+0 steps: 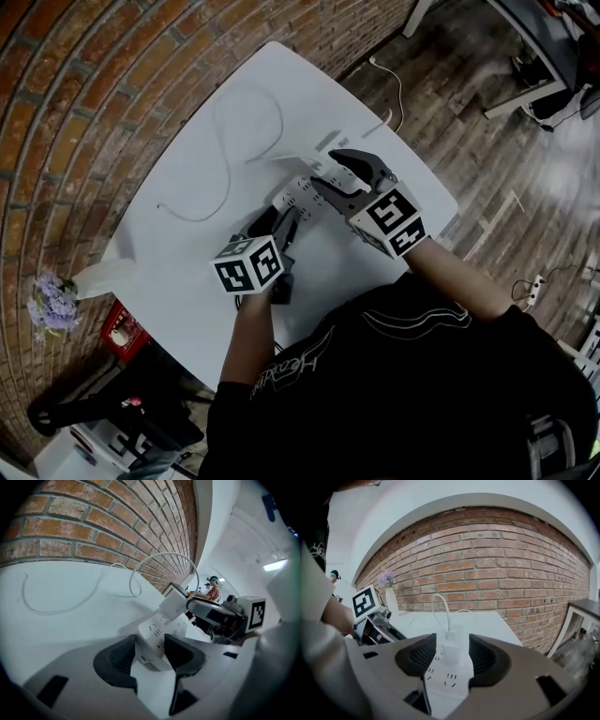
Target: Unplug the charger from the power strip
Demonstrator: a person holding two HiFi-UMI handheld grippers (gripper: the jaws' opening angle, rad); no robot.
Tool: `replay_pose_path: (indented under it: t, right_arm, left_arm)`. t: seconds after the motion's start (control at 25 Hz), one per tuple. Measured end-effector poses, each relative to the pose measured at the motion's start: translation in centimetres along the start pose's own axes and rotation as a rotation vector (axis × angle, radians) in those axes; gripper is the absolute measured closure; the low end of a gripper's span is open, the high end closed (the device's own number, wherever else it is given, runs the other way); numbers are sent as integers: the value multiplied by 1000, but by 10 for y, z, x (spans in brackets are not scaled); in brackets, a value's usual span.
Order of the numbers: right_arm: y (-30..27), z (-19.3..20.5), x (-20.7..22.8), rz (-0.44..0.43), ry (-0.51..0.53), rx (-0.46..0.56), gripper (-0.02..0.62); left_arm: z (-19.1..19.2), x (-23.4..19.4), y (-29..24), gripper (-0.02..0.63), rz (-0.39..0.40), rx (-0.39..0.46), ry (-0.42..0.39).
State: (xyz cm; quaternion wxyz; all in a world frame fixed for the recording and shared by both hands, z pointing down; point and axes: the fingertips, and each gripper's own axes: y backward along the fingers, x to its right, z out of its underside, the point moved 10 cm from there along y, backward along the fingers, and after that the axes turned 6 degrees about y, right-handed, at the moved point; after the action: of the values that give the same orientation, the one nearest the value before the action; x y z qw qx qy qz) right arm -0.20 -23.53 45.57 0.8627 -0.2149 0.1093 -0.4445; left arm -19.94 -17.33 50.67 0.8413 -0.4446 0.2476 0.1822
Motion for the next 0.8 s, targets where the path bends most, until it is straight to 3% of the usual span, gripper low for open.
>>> replay_pose_path:
  t: [0.32,0.52,0.8]
  right_arm:
    - [-21,4,-1,85,24,-30,414]
    - [-32,7,-7,80,13,-68,416]
    - [-38,6,-7,146,10,-84,470]
  left_arm:
    - [0,0,-1,412,2,-2,2]
    - [1,-1,0,413,2,-5,1]
    - [2,0,-1,411,1,-3,-2]
